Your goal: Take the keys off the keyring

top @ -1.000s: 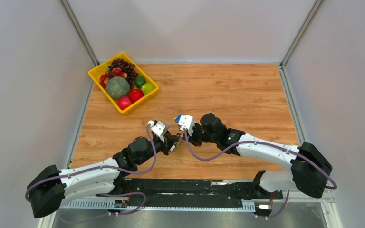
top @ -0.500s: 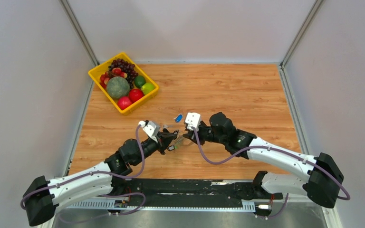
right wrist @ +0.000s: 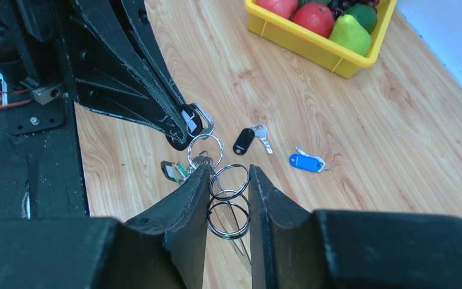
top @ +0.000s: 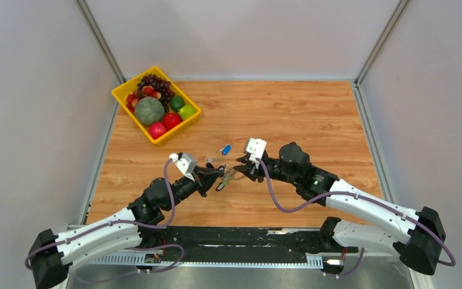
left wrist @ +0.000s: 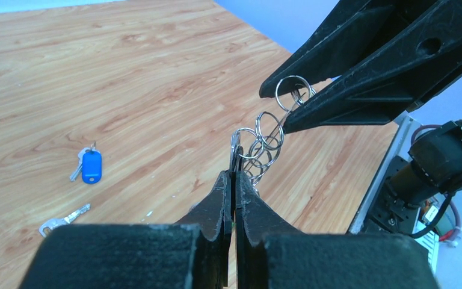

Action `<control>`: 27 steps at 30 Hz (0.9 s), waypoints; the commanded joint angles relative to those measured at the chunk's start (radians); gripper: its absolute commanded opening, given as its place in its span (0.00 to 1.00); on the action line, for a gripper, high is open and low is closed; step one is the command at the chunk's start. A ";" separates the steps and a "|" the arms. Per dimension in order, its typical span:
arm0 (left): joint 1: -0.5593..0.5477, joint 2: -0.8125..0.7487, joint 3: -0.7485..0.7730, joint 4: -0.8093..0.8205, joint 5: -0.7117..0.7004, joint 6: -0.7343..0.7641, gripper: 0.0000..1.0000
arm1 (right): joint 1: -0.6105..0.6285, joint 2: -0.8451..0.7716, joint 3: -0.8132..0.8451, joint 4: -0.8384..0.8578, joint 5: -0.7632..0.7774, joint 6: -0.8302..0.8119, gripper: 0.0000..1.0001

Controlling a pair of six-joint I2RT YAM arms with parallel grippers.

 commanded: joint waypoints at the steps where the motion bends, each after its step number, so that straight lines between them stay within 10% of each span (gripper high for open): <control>1: 0.003 -0.021 0.016 0.069 0.024 -0.034 0.05 | 0.001 -0.050 -0.012 0.088 -0.013 0.065 0.00; 20: 0.003 -0.009 -0.007 0.170 0.088 -0.039 0.18 | 0.000 -0.133 -0.023 0.134 -0.028 0.150 0.00; 27: 0.003 -0.002 0.007 0.157 0.143 -0.037 0.45 | 0.000 -0.166 -0.018 0.132 -0.022 0.144 0.00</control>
